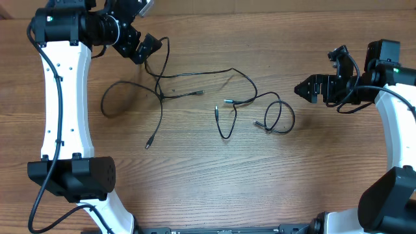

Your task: Untangle cables

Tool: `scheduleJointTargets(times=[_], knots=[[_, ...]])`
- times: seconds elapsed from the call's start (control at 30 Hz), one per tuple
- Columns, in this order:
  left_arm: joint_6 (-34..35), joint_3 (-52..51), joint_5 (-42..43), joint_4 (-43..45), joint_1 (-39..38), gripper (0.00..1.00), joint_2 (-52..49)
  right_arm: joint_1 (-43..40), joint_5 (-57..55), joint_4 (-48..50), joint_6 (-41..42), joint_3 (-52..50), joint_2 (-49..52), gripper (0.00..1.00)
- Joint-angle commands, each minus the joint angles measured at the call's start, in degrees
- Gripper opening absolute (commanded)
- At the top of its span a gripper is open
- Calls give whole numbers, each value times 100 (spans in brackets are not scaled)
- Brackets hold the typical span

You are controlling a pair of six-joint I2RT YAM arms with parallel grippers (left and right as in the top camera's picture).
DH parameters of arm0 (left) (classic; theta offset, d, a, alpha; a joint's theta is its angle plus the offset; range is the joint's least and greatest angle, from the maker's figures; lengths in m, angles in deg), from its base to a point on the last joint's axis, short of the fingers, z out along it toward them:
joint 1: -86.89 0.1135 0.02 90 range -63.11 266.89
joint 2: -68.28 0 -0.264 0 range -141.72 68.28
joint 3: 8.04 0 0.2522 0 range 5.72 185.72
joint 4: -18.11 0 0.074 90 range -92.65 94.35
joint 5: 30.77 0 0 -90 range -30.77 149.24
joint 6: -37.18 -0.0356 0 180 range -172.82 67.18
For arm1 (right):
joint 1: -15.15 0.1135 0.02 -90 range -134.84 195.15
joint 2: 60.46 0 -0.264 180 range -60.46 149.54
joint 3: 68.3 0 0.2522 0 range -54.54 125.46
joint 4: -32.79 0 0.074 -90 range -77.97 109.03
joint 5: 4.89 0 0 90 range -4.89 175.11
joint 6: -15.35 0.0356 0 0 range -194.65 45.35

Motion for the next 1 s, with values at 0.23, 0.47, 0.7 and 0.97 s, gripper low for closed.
scheduleJointTargets(times=[0.23,0.47,0.7,0.97], knots=[[131,83,74,-597,-17,100,-7,446,306,24,-210,-24,2,100],[129,83,48,-595,-17,100,-7,758,302,-85,-210,-70,2,100],[129,83,-234,-595,-17,100,-7,780,306,48,-208,-649,2,100],[129,83,-234,-595,-17,99,-7,979,332,271,-186,-1084,9,100]])
